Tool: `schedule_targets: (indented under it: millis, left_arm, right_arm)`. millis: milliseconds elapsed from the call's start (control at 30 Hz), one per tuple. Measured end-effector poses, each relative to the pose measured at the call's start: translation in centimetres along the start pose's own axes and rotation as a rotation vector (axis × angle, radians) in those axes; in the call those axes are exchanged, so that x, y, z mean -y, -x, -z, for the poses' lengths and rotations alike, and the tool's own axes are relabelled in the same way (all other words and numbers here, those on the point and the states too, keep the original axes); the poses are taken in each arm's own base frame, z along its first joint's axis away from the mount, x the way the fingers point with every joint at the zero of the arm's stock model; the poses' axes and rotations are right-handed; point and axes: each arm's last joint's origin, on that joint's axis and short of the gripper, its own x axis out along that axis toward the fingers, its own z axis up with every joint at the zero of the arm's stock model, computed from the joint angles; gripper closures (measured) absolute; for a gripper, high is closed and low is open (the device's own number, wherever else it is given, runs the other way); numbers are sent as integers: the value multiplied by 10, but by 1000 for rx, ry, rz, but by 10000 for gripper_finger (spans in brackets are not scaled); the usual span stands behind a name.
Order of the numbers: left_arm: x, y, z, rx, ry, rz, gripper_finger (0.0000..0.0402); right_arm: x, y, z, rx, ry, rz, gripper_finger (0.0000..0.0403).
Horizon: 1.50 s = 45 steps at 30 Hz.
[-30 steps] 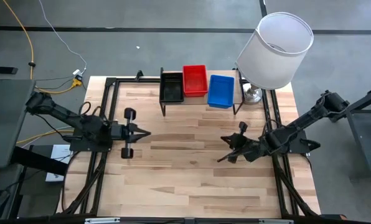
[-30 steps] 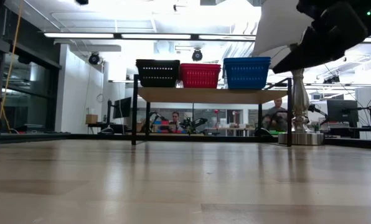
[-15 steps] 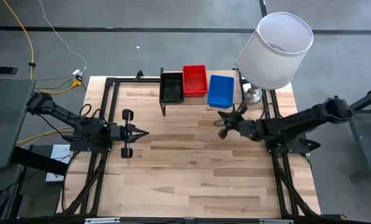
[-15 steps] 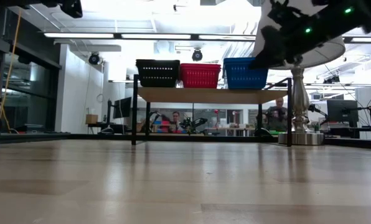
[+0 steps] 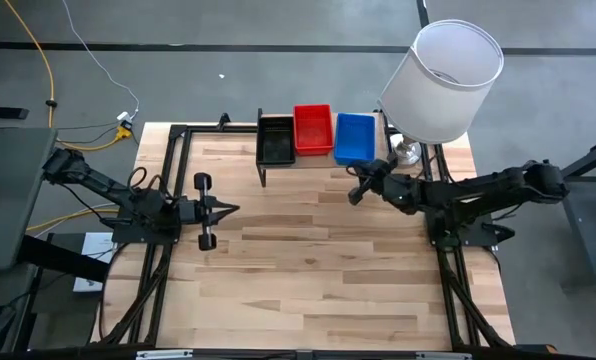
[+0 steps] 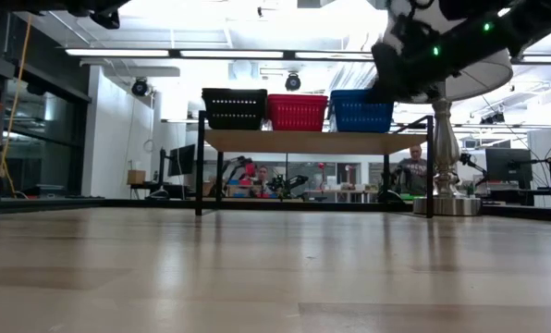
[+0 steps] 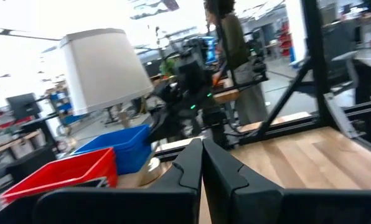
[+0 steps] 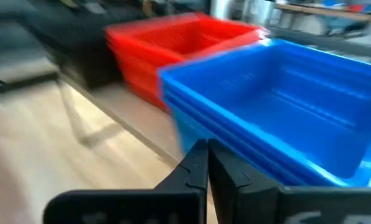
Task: Stack baskets on shelf by color
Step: Adjust the bins on the shelf
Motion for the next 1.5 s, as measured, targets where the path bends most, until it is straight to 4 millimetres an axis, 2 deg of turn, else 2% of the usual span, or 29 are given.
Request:
schedule_targets:
  millis: [133,267,467,567,733,933,1100,1300,1500]
  left_arm:
    - [-1,0,0,-11,0,-26,401]
    - [-1,0,0,-10,0,-27,401]
    - [-1,0,0,-9,2,-29,401]
    - [-1,0,1,-16,4,-27,401]
    - [0,0,3,-38,-3,-29,401]
    - [0,0,3,-40,3,-29,401]
    - [0,0,5,-55,1,-24,401]
    - [1,0,5,-59,-1,-22,401]
    - [1,0,5,-59,-1,-22,401]
  right_arm:
    - [-16,4,-18,110,-86,-164,403]
    - [-40,-2,-53,155,-85,-197,403]
    - [-68,-47,-108,-26,36,-129,403]
    - [-70,-73,-127,-140,77,-47,403]
    - [-63,-112,-147,-289,92,32,403]
    - [-53,-145,-154,-428,72,61,403]
    - [-43,-162,-146,-542,26,51,403]
    - [-33,-166,-143,-587,-10,65,403]
    - [-33,-164,-140,-620,-9,45,403]
